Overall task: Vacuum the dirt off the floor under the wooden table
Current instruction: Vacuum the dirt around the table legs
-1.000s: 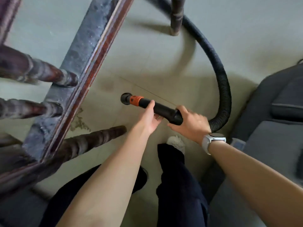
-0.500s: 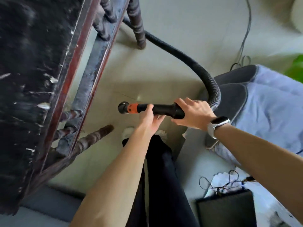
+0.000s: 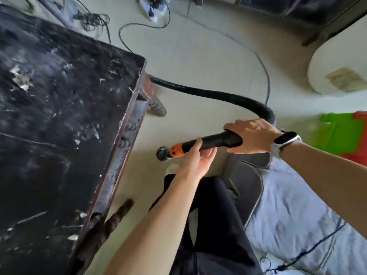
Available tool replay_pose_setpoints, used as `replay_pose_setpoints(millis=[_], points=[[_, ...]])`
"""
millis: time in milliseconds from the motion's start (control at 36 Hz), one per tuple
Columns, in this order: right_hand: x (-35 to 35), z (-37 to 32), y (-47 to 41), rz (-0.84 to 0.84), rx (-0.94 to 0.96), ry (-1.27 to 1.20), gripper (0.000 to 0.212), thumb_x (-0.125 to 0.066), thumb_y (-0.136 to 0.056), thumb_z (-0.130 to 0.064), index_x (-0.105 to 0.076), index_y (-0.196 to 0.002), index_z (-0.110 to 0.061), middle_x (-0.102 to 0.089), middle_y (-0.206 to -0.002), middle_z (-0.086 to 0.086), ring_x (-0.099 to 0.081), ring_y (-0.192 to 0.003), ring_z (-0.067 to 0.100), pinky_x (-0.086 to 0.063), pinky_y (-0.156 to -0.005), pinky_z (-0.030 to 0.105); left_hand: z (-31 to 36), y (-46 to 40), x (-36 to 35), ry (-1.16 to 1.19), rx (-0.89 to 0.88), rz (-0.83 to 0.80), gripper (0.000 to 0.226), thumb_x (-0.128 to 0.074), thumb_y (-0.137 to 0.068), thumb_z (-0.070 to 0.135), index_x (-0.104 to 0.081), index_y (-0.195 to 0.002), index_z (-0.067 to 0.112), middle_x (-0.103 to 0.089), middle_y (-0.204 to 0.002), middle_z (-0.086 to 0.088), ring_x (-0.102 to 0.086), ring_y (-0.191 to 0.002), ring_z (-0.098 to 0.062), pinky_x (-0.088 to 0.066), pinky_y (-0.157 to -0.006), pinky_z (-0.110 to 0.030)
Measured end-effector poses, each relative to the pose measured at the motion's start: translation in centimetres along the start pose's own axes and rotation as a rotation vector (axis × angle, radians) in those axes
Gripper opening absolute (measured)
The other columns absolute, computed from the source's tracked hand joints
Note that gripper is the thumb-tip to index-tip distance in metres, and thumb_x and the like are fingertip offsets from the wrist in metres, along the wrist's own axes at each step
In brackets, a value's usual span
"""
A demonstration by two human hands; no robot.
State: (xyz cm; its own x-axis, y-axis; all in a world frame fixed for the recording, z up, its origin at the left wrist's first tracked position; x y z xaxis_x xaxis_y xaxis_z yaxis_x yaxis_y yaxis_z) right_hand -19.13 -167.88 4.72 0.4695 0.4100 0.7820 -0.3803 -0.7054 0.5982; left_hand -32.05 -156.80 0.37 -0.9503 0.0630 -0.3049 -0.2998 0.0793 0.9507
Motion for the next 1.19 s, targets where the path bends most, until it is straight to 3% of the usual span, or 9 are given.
replay_pose_setpoints(millis=[111, 194, 444, 583, 694, 833, 1000, 1083, 1194], points=[[4.1, 4.4, -1.7, 0.019, 0.034, 0.024, 0.052, -0.048, -0.080, -0.063, -0.042, -0.124, -0.034, -0.058, -0.101, -0.005, -0.062, -0.087, 0.022, -0.045, -0.071, 0.030, 0.1, -0.3, -6.2, 0.017, 0.028, -0.011, 0.014, -0.058, -0.094, 0.013, -0.055, -0.103, 0.003, -0.066, -0.107, -0.016, -0.063, -0.101, -0.026, -0.051, -0.083, -0.040], [6.7, 8.1, -3.5, 0.024, 0.067, 0.051, 0.054, -0.044, -0.082, -0.066, -0.041, -0.125, -0.034, -0.058, -0.101, -0.006, -0.060, -0.083, 0.019, -0.039, -0.070, 0.027, 0.0, -1.3, -10.8, 0.002, 0.024, -0.009, 0.013, -0.060, -0.093, 0.013, -0.055, -0.098, 0.003, -0.065, -0.102, -0.015, -0.060, -0.109, -0.026, -0.050, -0.089, -0.037], [14.7, 20.9, -8.1, 0.087, 0.059, 0.010, 0.051, -0.043, -0.075, -0.065, -0.047, -0.113, -0.030, -0.061, -0.091, -0.005, -0.060, -0.075, 0.019, -0.054, -0.070, 0.037, -0.1, -5.0, -26.4, -0.028, -0.142, -0.020, 0.033, -0.062, -0.091, 0.017, -0.052, -0.119, 0.002, -0.064, -0.105, -0.015, -0.062, -0.095, -0.023, -0.052, -0.071, -0.032], [18.8, 24.2, -10.8, 0.170, 0.029, 0.026, 0.056, -0.054, -0.078, -0.062, -0.048, -0.122, -0.028, -0.062, -0.097, -0.004, -0.061, -0.079, 0.021, -0.053, -0.068, 0.033, 2.4, -5.3, -32.5, -0.036, -0.234, -0.050, 0.037, -0.062, -0.091, 0.017, -0.050, -0.123, 0.002, -0.066, -0.104, -0.015, -0.064, -0.092, -0.023, -0.051, -0.081, -0.034], [21.2, 23.7, -13.9, 0.225, -0.004, -0.066, 0.062, -0.058, -0.081, -0.060, -0.045, -0.131, -0.025, -0.062, -0.111, -0.001, -0.062, -0.092, 0.024, -0.051, -0.078, 0.034, 6.9, -5.4, -35.6, -0.078, -0.364, -0.075, 0.027, -0.059, -0.093, 0.013, -0.052, -0.116, 0.004, -0.066, -0.098, -0.011, -0.065, -0.089, -0.021, -0.051, -0.091, -0.037], [24.8, 20.6, -19.1, 0.305, 0.007, -0.173, 0.065, -0.056, -0.082, -0.061, -0.041, -0.135, -0.027, -0.059, -0.119, -0.002, -0.062, -0.097, 0.025, -0.046, -0.081, 0.030, 14.5, -4.8, -37.8, -0.141, -0.568, -0.033, 0.042, -0.059, -0.093, 0.013, -0.042, -0.130, 0.007, -0.063, -0.115, -0.015, -0.065, -0.101, -0.023, -0.052, -0.070, -0.026], [31.1, 16.3, -27.1, 0.283, 0.128, -0.209, 0.066, -0.057, -0.083, -0.061, -0.037, -0.136, -0.028, -0.058, -0.120, -0.003, -0.061, -0.098, 0.025, -0.046, -0.085, 0.031, 24.4, -3.1, -38.5, -0.142, -0.731, -0.039, 0.044, -0.061, -0.091, 0.015, -0.038, -0.129, 0.010, -0.058, -0.126, -0.018, -0.061, -0.113, -0.028, -0.051, -0.095, -0.041], [34.2, 13.5, -31.0, 0.266, 0.198, -0.214, 0.064, -0.058, -0.082, -0.060, -0.039, -0.134, -0.027, -0.059, -0.118, -0.002, -0.061, -0.097, 0.026, -0.049, -0.087, 0.036, 29.2, -2.1, -38.5, -0.101, -0.780, -0.034, 0.052, -0.062, -0.091, 0.015, -0.036, -0.136, 0.010, -0.056, -0.129, -0.018, -0.058, -0.117, -0.029, -0.047, -0.099, -0.044], [37.6, 9.8, -36.3, 0.248, 0.308, -0.207, 0.063, -0.061, -0.080, -0.060, -0.043, -0.130, -0.026, -0.060, -0.113, -0.002, -0.063, -0.093, 0.024, -0.050, -0.084, 0.036, 35.0, -0.7, -37.9, -0.019, -0.834, -0.009, 0.039, -0.060, -0.092, 0.014, -0.042, -0.127, 0.010, -0.057, -0.124, -0.017, -0.058, -0.116, -0.029, -0.048, -0.097, -0.042]])
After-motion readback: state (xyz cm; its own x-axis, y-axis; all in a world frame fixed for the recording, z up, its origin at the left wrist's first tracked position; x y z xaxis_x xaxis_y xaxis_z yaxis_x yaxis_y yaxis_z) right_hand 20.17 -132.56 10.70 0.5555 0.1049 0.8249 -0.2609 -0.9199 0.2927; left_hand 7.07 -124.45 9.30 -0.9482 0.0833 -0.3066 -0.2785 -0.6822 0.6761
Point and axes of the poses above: each hand's wrist, its own y-axis away from the middle knuckle, its own x-axis out of the back of the hand, z = x × y, the point moved 2 cm from there along -y, towards the middle knuckle
